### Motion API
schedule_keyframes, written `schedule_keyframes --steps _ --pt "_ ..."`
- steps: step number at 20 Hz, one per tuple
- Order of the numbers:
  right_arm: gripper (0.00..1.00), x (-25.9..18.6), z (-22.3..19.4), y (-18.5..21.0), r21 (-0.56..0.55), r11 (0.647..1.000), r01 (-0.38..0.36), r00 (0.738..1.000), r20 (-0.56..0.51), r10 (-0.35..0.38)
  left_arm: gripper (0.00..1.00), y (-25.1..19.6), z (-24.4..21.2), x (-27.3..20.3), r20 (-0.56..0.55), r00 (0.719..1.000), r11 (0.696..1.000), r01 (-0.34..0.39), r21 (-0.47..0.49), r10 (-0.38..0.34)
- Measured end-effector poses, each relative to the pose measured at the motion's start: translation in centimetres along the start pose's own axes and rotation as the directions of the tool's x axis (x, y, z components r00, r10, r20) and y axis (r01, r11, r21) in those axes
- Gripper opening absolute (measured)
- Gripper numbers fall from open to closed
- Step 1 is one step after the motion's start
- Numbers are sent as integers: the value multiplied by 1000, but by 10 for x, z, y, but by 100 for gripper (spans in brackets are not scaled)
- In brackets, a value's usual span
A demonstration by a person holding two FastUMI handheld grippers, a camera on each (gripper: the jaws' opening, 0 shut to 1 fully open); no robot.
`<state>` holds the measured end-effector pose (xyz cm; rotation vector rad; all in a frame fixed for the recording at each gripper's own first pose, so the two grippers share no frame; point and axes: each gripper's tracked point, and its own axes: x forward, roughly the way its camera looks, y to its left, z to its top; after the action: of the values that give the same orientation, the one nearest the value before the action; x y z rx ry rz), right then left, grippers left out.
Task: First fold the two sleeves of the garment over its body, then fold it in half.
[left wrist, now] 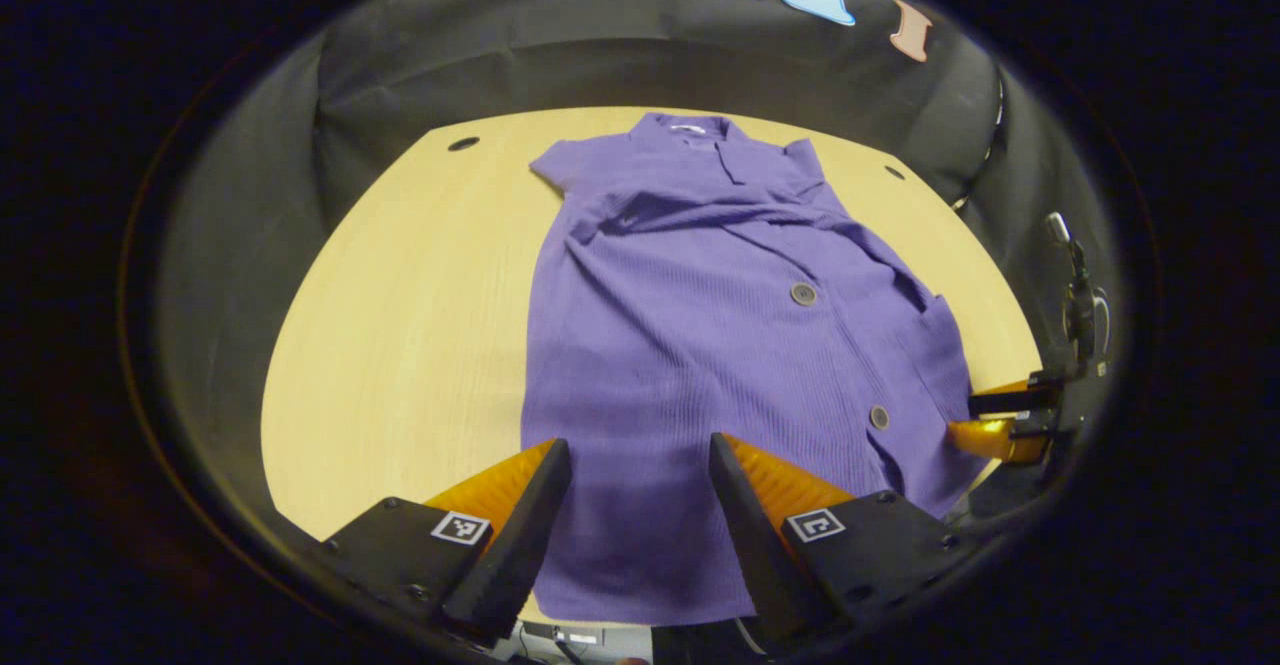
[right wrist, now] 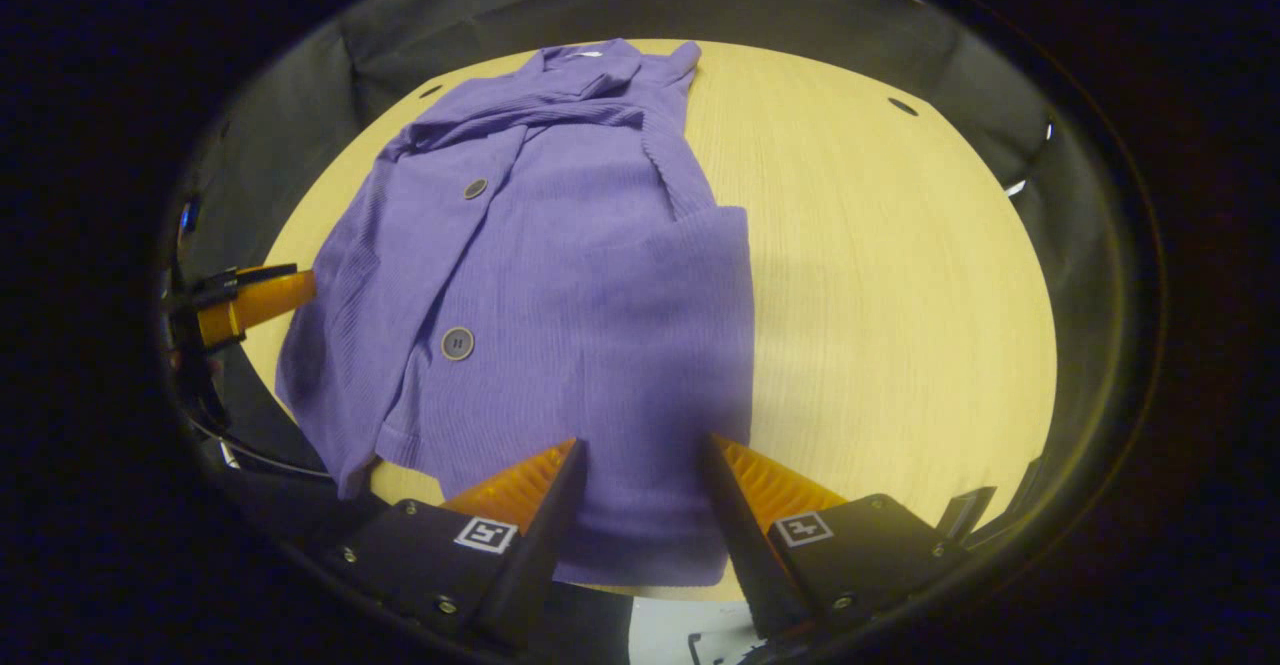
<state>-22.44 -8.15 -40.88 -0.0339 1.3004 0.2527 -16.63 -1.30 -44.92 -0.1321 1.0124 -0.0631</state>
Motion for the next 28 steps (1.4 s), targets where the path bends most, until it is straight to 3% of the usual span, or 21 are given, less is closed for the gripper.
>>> schedule_keyframes --steps 1,11,14,15,16,17,18,21,22,23,28 --pt "75 0 0 0 1 1000 3 1000 -1 -3 92 1 -10 -1 -19 1000 1000 -5 7 5" --pt "79 1 -1 -2 -23 999 39 999 -7 -39 95 7 -43 11 -119 990 991 -66 114 80" --pt "80 0 -2 -2 -41 998 46 999 -14 -46 94 9 -42 11 -129 988 994 -77 75 86" --pt "76 3 0 -1 -42 998 44 999 -13 -45 89 8 -41 13 -132 988 994 -70 85 81" --pt "80 2 -1 -2 -34 999 39 999 -11 -39 85 4 -39 14 -119 990 994 -60 96 72" --pt "65 1 -2 0 -39 999 37 999 -10 -37 75 2 -40 14 -124 990 993 -53 101 65" --pt "65 0 2 0 -38 999 28 1000 5 -28 74 3 -37 15 -110 992 993 -55 102 66" --pt "16 3 4 2 28 999 28 1000 -1 -27 24 13 -31 19 -106 992 996 -64 55 70" --pt "16 1 15 3 42 999 25 999 31 -26 23 12 -30 18 -115 991 998 -61 19 63" --pt "3 3 12 7 48 999 20 1000 8 -21 10 12 -25 17 -103 993 998 -57 10 57" --pt "2 -4 33 18 127 992 -26 999 37 22 6 11 -11 17 -71 997 999 -43 -29 41"
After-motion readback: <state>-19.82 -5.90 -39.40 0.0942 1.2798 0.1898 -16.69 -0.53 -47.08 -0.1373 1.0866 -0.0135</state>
